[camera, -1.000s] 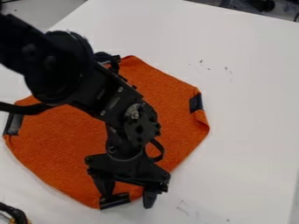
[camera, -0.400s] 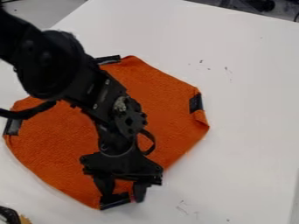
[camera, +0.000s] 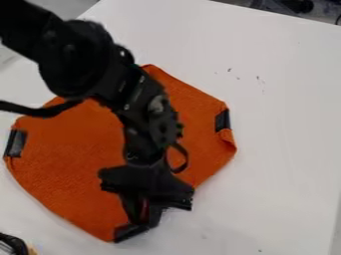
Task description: Fold the cloth from bottom right to top left
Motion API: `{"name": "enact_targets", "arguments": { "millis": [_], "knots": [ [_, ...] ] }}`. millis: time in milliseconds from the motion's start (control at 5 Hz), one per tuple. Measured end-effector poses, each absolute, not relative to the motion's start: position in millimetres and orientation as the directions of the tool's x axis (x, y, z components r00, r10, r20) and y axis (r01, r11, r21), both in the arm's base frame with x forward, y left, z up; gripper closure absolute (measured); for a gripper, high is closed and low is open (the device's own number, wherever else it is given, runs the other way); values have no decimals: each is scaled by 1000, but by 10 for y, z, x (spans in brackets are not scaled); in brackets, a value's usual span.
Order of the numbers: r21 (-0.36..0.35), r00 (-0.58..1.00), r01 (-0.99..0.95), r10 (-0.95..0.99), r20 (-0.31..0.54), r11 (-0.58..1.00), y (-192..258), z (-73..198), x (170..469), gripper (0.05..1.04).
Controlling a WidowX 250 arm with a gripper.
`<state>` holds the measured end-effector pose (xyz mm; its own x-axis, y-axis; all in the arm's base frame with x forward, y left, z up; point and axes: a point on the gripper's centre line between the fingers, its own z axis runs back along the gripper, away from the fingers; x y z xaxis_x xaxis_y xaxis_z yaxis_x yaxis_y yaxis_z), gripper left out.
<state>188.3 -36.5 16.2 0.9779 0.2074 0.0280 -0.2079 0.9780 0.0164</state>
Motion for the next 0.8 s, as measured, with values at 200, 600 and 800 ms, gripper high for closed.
{"name": "enact_targets", "arguments": {
  "millis": [200, 600, 800],
  "knots": [
    [76, 983, -183, 185, -11, 980, -371, 386, 1978, 973],
    [130, 993, -80, 90, -71, 988, -80, 719, 2464, 1029],
    [111, 994, 38, -26, -105, 993, 208, 570, 2767, 1029]
  ]
}}
